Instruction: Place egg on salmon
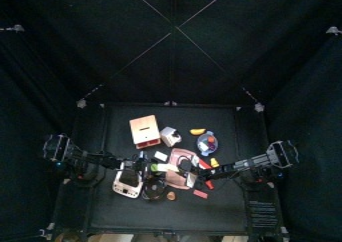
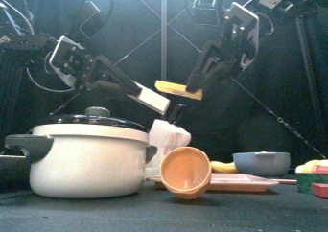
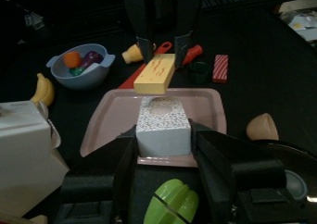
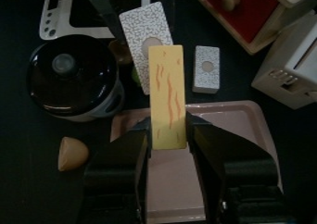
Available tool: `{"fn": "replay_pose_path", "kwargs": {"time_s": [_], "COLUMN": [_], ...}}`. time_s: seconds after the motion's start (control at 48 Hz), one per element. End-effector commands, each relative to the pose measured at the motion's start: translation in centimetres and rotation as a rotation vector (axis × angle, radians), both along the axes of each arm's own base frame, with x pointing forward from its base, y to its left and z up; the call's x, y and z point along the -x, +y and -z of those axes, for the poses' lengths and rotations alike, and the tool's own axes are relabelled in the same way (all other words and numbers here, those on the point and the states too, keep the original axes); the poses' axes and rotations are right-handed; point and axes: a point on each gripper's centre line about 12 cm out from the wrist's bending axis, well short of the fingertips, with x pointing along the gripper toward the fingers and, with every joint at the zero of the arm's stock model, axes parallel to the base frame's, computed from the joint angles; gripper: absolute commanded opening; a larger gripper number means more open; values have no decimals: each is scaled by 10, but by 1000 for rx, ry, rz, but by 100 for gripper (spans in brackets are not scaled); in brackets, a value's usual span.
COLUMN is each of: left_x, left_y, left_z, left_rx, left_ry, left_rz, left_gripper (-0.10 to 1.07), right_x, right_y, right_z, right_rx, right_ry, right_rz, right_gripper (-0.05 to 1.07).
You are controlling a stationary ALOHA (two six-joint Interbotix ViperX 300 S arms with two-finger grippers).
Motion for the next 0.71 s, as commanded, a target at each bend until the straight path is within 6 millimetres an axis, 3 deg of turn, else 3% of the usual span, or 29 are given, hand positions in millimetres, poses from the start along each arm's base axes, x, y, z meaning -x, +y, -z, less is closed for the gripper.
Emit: {"fn": "replay_pose_path", "kwargs": {"time_s": [0.0,0.188,0.688], "left_x": [-3,-3,9], "left_y": [0,1,2], "left_z": [-7,-7,-5], "left_rx": [2,2,4], "left_ry": [-26,-26,-14], "left_rz": [-3,-4,-4], "left_gripper": [64,64,64], "right_x": [1,11,84], "right_y": [0,8,87], "right_z": [-14,-12,21], "right_rx": [-10,-90,-383], "right_ry": [-39,-23,177], "right_rz": [0,22,-11], "right_gripper": [44,44,45]}}
